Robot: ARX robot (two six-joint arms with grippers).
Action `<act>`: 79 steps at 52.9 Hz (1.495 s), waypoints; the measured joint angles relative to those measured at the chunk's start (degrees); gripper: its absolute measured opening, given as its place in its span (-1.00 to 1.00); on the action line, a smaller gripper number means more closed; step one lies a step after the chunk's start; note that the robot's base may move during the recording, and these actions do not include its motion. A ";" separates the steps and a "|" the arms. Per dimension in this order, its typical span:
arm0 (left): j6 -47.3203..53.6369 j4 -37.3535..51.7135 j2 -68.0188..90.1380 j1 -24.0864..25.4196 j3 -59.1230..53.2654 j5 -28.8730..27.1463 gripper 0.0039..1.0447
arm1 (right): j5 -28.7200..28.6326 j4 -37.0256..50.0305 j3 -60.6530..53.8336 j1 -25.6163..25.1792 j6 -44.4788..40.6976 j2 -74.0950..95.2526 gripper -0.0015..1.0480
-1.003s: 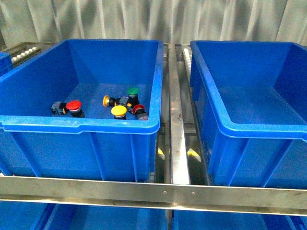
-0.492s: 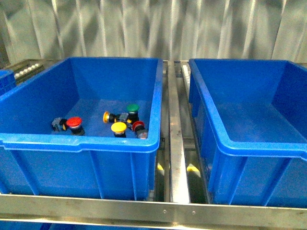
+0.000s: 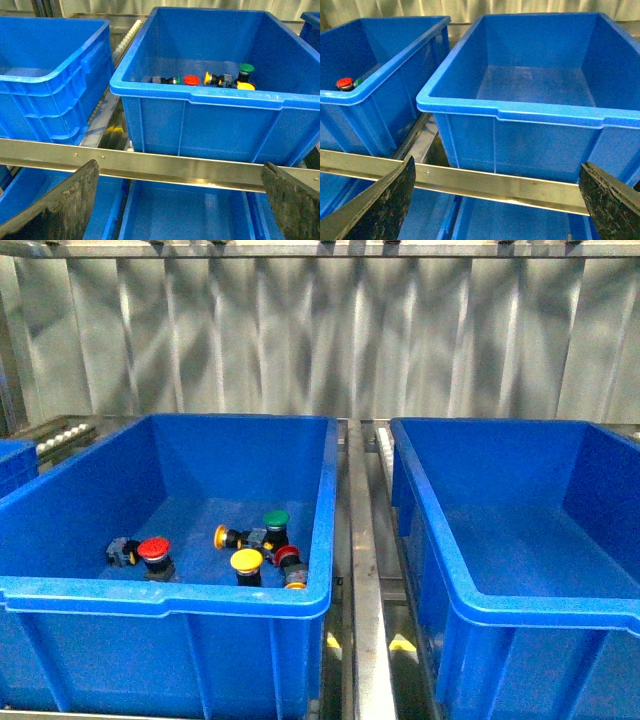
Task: Pick red and yellow buttons and place in box
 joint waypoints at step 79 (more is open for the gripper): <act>-6.82 2.16 80.54 1.03 57.37 2.25 0.85 | 0.00 0.00 0.00 0.00 0.00 0.00 0.87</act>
